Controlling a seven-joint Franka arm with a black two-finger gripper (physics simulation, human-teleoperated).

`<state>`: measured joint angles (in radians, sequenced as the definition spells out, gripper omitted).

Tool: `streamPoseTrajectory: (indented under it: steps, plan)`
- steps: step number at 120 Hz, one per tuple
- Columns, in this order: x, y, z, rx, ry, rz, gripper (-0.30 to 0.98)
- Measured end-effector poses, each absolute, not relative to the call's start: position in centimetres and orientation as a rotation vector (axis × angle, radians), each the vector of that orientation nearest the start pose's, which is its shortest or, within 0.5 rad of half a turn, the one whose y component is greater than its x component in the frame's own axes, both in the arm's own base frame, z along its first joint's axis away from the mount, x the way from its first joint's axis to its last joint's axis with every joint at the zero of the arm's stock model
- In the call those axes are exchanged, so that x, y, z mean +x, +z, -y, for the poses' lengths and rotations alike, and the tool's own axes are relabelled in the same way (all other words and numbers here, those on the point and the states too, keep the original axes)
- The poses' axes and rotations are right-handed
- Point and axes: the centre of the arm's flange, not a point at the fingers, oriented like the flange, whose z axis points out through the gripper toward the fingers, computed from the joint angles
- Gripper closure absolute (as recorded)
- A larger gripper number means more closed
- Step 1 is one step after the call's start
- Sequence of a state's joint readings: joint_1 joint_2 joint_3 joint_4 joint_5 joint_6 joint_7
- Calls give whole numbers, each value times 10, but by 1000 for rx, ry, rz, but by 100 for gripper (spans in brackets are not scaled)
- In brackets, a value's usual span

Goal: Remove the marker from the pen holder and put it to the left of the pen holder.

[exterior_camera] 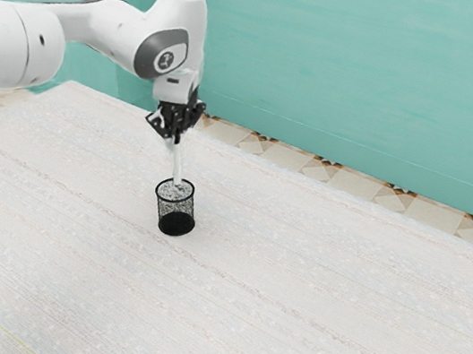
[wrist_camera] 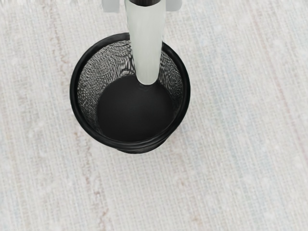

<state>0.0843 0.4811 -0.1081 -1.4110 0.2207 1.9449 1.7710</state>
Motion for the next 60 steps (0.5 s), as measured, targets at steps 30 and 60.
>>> streamPoseTrajectory:
  steps: [30,60]
  plan:
    - [692,483,-46,-1793,183,-2312,76]
    - [728,387,-153,-1629,322,-2151,76]
